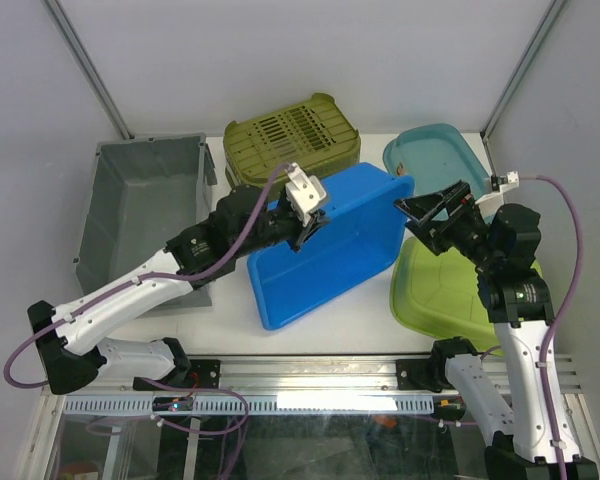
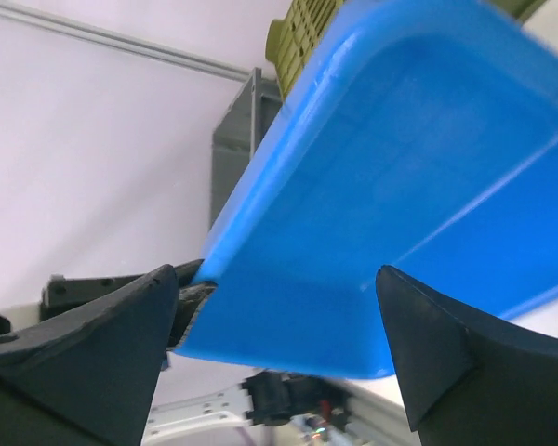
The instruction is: Turn the large container upside down
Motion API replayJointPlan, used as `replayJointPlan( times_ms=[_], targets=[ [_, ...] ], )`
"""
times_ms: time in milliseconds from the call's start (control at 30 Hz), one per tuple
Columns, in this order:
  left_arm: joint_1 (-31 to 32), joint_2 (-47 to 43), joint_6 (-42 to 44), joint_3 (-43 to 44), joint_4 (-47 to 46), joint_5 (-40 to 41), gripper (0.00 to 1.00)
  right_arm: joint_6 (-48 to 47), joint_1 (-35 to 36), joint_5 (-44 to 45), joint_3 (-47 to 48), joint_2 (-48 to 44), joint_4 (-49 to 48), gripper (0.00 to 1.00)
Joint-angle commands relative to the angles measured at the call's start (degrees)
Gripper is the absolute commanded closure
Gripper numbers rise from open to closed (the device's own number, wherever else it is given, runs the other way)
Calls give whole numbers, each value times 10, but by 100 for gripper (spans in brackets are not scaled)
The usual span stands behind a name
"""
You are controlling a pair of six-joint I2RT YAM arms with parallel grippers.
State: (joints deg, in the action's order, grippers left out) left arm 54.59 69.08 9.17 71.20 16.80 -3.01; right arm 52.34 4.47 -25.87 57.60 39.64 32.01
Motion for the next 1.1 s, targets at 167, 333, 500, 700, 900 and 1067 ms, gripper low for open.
replayJointPlan(
  times_ms=[167, 333, 500, 700, 900, 1067],
  targets=[
    [52, -5, 80, -10, -157, 85, 100, 179, 0, -30, -24, -7, -56, 9],
    [69, -11, 77, -26, -162, 70, 100, 213, 17, -37, -50, 21, -106, 19],
    [98, -8, 70, -32, -159, 66, 100, 190, 99, 15, -48, 42, -126, 27],
    [138, 13, 67, -15, -153, 67, 100, 184, 177, 65, -47, 76, -122, 38],
    [155, 22, 62, -15, -145, 80, 100, 191, 198, 90, -79, 56, -145, 86],
    [159, 14, 40, -6, -138, 120, 86, 185, 199, 80, -106, 41, -168, 100]
  ],
)
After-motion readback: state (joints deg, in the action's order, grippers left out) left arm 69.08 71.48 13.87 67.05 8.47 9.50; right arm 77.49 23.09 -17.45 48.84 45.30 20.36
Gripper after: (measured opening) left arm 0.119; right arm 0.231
